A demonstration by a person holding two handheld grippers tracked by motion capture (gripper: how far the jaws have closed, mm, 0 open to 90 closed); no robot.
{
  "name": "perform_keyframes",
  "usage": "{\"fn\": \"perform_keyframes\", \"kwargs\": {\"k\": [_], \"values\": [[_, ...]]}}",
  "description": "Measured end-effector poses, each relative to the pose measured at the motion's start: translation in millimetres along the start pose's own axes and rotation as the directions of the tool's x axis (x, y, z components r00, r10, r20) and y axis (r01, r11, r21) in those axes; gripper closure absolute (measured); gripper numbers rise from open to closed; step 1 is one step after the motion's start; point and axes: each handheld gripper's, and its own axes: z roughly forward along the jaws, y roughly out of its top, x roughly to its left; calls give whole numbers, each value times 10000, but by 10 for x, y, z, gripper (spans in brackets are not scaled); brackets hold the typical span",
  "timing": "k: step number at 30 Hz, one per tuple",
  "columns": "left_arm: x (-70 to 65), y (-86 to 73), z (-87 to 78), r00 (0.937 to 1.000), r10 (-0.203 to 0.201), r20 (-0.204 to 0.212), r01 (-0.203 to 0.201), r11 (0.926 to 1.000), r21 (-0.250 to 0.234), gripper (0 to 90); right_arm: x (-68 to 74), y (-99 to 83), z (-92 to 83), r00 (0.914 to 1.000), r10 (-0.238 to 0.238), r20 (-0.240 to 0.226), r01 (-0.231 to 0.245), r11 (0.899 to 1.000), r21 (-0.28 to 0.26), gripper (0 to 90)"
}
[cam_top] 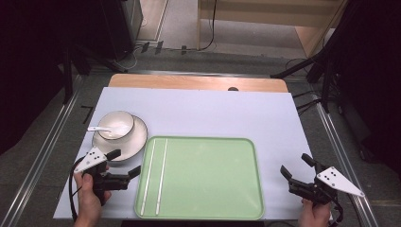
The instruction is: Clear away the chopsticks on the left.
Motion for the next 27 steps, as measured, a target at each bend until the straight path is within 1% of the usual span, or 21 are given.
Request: {"fn": "perform_keyframes", "kwargs": {"k": [2,3,4,7,10,12,14,16,18,23,25,27], "values": [[25,-17,-46,9999,-12,-131,10,9999,-117,0,-2,-1,-2,10000,9,0,-9,10000,-24,127],[53,-32,-95,9998,-67,-189,63,9997,-225,0,-4,-1,-2,10000,4,-2,-4,10000,-28,127],[53,-32,-95,9998,-67,-189,63,9997,-225,0,-4,-1,-2,10000,4,-2,-4,10000,-28,127],[98,-60,-170,9996,-76,-280,65,9991,-419,0,-6,-3,-2,10000,0,-2,0,10000,-38,127],[133,-99,-246,9991,-21,-417,-2,9984,-562,0,-6,-4,1,10000,-12,-7,12,10000,-11,127],[154,-128,-295,9986,82,-520,-113,9982,-591,0,-6,-4,1,10000,-8,-6,8,10000,-16,127],[180,-155,-343,9978,99,-663,-141,9979,-628,0,-7,-4,1,10000,-8,-3,8,10000,-20,127],[219,-196,-404,9972,9,-749,-64,9973,-729,0,-7,-4,3,10000,-7,3,7,10000,-21,127],[227,-211,-424,9968,-29,-798,-31,9972,-752,0,-6,-4,3,10000,-6,8,6,10000,-27,127],[275,-273,-479,9960,-51,-892,-9,9977,-673,0,-4,-2,1,10000,-3,5,3,10000,-28,127],[303,-286,-495,9952,-192,-957,120,9971,-755,0,-9,-4,-2,10000,7,10,-7,10000,-59,127],[333,-291,-510,9952,-319,-926,240,9961,-851,0,-13,-5,-8,10000,28,17,-28,10000,-40,127]]}}
